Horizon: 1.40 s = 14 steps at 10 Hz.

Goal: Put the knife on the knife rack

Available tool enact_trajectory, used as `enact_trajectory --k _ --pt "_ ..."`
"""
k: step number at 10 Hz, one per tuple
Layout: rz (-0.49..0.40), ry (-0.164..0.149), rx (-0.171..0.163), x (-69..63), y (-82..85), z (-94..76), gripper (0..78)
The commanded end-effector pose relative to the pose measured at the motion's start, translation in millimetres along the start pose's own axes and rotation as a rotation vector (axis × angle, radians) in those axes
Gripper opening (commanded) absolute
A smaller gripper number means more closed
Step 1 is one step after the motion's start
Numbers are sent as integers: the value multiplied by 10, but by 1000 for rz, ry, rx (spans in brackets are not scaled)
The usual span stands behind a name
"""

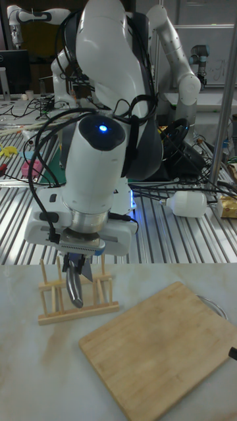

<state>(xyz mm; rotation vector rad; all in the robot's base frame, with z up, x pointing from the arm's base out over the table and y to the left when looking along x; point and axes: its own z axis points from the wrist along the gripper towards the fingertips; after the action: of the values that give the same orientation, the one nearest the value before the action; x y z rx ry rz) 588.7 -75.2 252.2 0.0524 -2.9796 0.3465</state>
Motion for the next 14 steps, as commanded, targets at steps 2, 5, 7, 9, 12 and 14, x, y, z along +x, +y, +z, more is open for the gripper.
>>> enact_trajectory --k 2,5,7,9,12,14 --pt "-7 -23 25 25 -46 64 12" --pt "11 -30 37 66 -65 146 12" --pt "34 -32 47 108 -46 181 12" --pt "53 -46 62 154 -6 246 12" --pt "65 -52 76 180 27 303 12" --pt "78 -56 78 196 44 333 12"
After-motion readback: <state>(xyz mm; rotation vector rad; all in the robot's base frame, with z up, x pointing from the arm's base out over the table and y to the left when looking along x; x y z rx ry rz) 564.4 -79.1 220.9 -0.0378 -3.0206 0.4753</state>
